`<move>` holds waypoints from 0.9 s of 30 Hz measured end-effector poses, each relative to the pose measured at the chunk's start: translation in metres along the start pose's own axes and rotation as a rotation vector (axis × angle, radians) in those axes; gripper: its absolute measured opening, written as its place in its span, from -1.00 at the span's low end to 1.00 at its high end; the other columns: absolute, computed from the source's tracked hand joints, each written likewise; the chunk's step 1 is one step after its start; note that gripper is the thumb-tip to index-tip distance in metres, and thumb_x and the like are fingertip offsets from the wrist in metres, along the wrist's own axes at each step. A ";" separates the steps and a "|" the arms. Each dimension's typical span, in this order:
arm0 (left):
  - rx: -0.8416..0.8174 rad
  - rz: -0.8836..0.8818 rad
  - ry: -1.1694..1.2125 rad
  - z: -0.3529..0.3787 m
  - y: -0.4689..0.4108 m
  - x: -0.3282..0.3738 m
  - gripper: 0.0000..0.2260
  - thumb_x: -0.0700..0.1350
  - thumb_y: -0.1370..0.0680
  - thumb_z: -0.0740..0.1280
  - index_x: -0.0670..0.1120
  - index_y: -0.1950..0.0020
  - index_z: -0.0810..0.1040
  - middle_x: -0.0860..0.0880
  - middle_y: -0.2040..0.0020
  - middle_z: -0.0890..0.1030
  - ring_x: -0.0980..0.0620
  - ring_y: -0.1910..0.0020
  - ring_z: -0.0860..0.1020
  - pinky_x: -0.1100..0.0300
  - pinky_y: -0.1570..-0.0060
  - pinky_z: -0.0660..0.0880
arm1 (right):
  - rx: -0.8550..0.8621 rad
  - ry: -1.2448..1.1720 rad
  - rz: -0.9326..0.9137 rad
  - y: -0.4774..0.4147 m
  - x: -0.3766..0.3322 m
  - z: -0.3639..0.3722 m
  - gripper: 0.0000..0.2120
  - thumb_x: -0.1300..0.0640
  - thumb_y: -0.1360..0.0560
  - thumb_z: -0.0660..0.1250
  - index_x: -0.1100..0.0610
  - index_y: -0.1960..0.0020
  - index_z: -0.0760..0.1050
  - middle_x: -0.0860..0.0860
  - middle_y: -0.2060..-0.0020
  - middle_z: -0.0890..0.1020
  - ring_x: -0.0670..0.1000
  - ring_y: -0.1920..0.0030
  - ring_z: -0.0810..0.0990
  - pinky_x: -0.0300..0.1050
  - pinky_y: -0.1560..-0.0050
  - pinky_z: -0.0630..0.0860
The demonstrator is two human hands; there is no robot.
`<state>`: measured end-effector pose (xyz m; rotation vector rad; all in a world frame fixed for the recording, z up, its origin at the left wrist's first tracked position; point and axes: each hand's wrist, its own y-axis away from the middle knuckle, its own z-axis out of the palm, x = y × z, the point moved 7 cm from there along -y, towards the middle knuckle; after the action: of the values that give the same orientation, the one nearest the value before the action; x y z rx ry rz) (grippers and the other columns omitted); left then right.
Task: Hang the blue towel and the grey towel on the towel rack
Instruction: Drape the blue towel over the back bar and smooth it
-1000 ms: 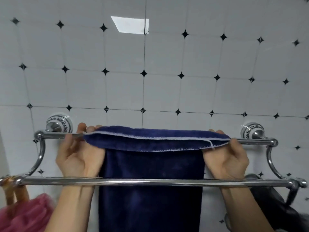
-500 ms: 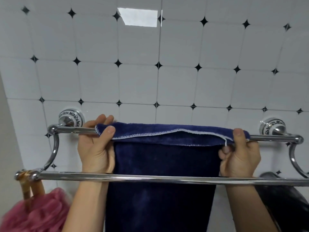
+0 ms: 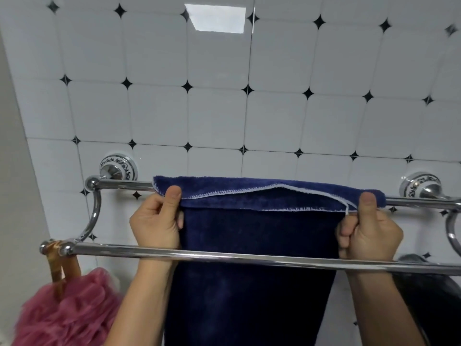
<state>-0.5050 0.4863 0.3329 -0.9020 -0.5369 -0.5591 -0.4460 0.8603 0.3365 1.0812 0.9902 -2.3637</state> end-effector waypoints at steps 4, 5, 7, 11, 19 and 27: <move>-0.052 -0.019 0.086 0.008 0.007 0.005 -0.61 0.17 -0.44 0.45 0.08 0.50 0.43 0.17 0.64 0.34 0.16 0.68 0.32 0.36 0.59 0.23 | -0.110 -0.148 0.072 0.004 0.004 0.006 -0.39 -0.38 -0.36 0.37 0.08 0.57 0.37 -0.02 0.71 0.33 -0.03 0.72 0.24 -0.36 0.63 0.17; -0.055 -0.029 0.102 0.008 0.009 0.004 -0.62 0.09 -0.47 0.44 0.09 0.50 0.43 0.18 0.63 0.32 0.17 0.69 0.31 0.38 0.61 0.21 | -0.143 -0.197 0.085 0.005 0.004 0.009 -0.42 -0.35 -0.37 0.38 0.07 0.56 0.36 -0.04 0.71 0.33 -0.05 0.72 0.24 -0.37 0.63 0.15; -0.066 -0.048 0.110 0.005 0.013 0.000 -0.63 -0.02 -0.51 0.40 0.07 0.49 0.42 0.19 0.62 0.31 0.19 0.70 0.27 0.39 0.63 0.16 | -0.189 -0.252 0.096 0.008 0.003 0.013 -0.48 -0.26 -0.41 0.37 0.05 0.55 0.39 -0.06 0.70 0.34 -0.09 0.72 0.24 -0.38 0.63 0.14; -0.112 -0.123 0.093 -0.014 0.029 -0.014 -0.64 0.02 -0.47 0.42 0.04 0.47 0.39 0.18 0.62 0.33 0.20 0.66 0.24 0.40 0.61 0.18 | -0.173 -0.339 0.142 0.017 0.018 -0.002 -0.59 0.03 -0.58 0.28 0.01 0.45 0.41 -0.09 0.66 0.37 -0.13 0.69 0.26 -0.36 0.63 0.21; -0.223 -0.210 -0.132 -0.056 0.077 -0.049 -0.67 0.02 -0.49 0.43 0.00 0.43 0.45 0.06 0.62 0.39 0.16 0.63 0.29 0.29 0.55 0.22 | -0.119 -0.156 0.264 0.062 0.076 -0.055 -0.45 0.18 -0.63 0.23 0.03 0.55 0.50 -0.05 0.65 0.42 -0.13 0.66 0.32 -0.34 0.62 0.20; -0.302 -0.364 -0.268 -0.110 0.109 -0.071 -0.69 0.09 -0.43 0.41 0.01 0.42 0.44 -0.04 0.59 0.46 0.05 0.58 0.38 0.28 0.53 0.34 | -0.125 0.105 0.330 0.112 0.126 -0.108 -0.42 0.14 -0.62 0.26 0.09 0.60 0.44 -0.02 0.67 0.40 -0.06 0.64 0.36 -0.29 0.56 0.34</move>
<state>-0.4645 0.4642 0.1692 -1.1849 -0.8848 -0.8714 -0.4078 0.8573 0.1397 1.2258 0.9019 -1.9752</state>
